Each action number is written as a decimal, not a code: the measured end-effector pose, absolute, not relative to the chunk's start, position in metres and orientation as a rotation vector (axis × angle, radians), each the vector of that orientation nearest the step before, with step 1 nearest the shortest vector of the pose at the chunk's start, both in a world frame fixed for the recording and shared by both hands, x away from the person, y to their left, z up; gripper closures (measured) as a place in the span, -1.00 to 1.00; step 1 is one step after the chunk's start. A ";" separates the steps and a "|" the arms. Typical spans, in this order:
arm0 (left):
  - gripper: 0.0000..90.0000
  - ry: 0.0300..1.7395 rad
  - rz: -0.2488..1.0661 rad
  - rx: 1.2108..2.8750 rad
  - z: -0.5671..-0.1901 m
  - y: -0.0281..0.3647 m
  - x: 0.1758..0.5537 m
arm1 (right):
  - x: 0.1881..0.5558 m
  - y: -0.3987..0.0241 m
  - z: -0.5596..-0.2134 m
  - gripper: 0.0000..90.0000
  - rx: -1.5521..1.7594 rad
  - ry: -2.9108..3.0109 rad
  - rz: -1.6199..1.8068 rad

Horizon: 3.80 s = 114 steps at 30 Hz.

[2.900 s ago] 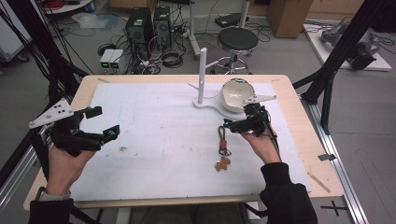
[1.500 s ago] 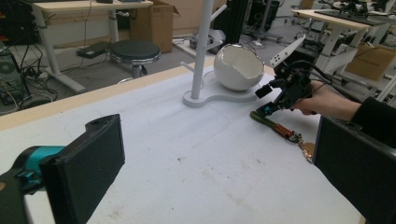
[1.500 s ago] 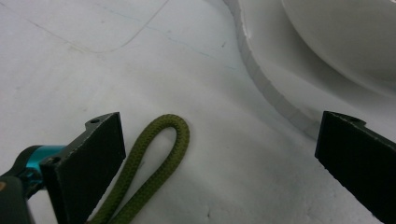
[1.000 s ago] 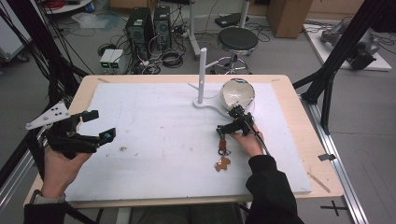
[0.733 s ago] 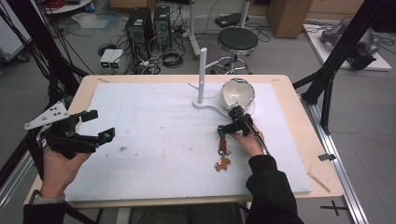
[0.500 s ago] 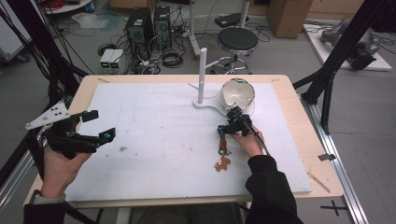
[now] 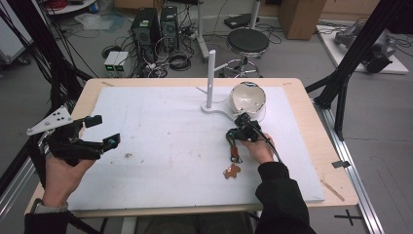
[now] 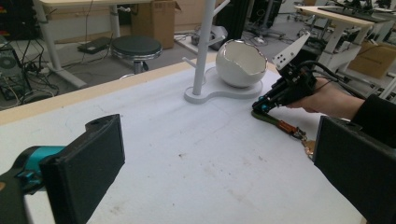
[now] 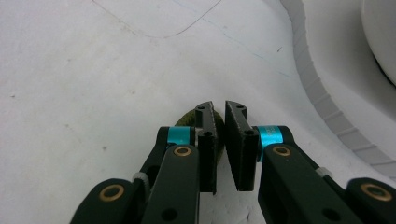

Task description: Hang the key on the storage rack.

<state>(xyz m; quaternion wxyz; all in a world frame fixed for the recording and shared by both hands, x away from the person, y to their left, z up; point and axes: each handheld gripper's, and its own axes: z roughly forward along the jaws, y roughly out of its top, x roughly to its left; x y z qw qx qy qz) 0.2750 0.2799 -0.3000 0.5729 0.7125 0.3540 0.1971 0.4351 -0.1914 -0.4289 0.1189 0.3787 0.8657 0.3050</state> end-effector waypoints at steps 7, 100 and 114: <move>-0.94 0.842 0.473 1.647 -0.298 0.285 0.274 | 0.427 -0.199 -0.406 0.87 1.082 2.460 1.030; -0.94 0.837 0.479 1.661 -0.296 0.291 0.278 | 0.551 -0.207 -0.258 0.88 0.848 2.267 1.495; -0.94 0.842 0.478 1.658 -0.296 0.292 0.279 | 0.555 -0.206 -0.263 0.88 0.844 2.273 1.515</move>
